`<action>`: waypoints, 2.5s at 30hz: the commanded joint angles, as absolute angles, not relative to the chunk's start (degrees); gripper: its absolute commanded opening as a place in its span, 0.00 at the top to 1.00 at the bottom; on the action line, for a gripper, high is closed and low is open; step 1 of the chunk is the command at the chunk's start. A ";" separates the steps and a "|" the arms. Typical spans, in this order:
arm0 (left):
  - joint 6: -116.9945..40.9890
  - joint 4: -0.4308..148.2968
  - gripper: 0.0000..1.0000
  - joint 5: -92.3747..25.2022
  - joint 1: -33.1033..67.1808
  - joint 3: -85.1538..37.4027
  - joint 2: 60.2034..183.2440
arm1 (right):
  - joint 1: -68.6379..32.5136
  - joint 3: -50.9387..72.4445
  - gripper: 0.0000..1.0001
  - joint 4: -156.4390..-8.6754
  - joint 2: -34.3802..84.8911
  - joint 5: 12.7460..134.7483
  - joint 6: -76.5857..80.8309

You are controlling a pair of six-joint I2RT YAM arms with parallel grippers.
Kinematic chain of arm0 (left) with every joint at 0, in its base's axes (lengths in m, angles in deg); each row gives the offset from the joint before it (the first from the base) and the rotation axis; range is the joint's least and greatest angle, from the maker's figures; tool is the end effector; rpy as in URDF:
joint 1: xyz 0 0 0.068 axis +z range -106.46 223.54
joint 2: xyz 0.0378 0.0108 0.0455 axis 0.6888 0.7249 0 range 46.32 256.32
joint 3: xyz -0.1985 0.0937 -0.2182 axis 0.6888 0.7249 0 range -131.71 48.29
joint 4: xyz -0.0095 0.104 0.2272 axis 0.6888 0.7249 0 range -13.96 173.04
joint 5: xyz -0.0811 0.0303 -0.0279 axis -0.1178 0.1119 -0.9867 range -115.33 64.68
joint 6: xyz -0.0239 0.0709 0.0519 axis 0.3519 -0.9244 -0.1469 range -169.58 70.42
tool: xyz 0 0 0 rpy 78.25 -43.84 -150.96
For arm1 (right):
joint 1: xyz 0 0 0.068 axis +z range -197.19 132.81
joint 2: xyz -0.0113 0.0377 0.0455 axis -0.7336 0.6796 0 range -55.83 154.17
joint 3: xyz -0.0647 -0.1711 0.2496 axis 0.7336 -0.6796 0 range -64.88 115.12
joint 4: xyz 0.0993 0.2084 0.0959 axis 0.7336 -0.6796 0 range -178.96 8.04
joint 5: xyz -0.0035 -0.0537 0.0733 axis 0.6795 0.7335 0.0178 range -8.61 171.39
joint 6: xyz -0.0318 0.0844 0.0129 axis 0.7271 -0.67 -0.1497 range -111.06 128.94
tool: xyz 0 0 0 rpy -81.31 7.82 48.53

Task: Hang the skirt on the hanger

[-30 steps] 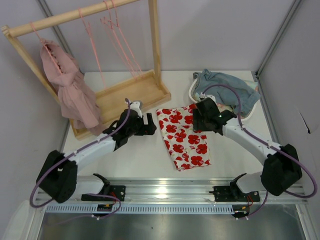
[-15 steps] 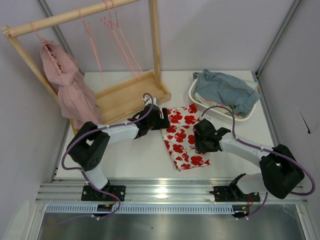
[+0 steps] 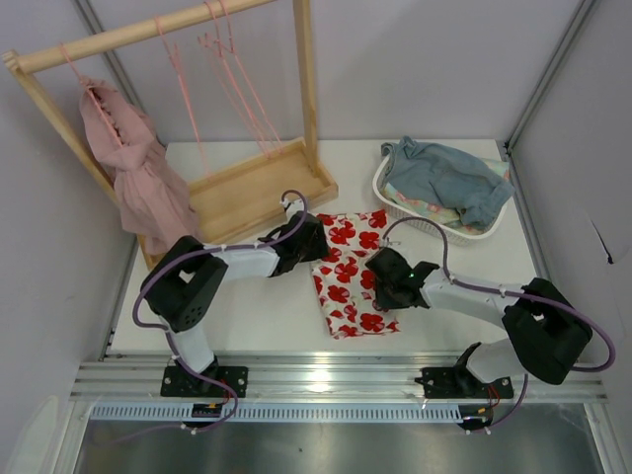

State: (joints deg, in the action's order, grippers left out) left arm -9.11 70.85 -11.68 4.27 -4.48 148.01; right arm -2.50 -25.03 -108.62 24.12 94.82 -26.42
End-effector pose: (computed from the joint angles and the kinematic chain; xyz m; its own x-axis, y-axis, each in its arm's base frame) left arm 0.3143 -0.2320 0.1670 -0.7207 -0.2255 -0.6555 0.0201 0.9384 -0.3450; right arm 0.1871 0.1584 0.1656 -0.8909 -0.0894 -0.4454 -0.1266 0.9905 0.0544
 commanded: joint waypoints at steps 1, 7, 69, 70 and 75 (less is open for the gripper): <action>-9.77 71.29 0.34 -8.19 4.16 -2.08 145.73 | 2.71 -25.16 0.64 -105.35 24.86 92.73 -33.06; -11.26 74.80 0.31 -5.04 6.62 4.08 136.33 | 10.19 -21.83 0.69 -101.04 28.81 92.99 -40.36; -18.21 84.30 0.19 -11.00 6.62 18.06 105.82 | 15.40 -17.60 1.00 -126.25 11.41 103.45 -50.30; -18.21 84.21 0.20 -11.17 6.62 18.06 105.91 | 14.87 -17.60 1.00 -127.56 11.15 103.54 -50.21; -18.56 83.68 0.19 -11.70 6.54 17.97 106.52 | 13.63 -19.17 1.00 -130.56 7.99 103.80 -50.91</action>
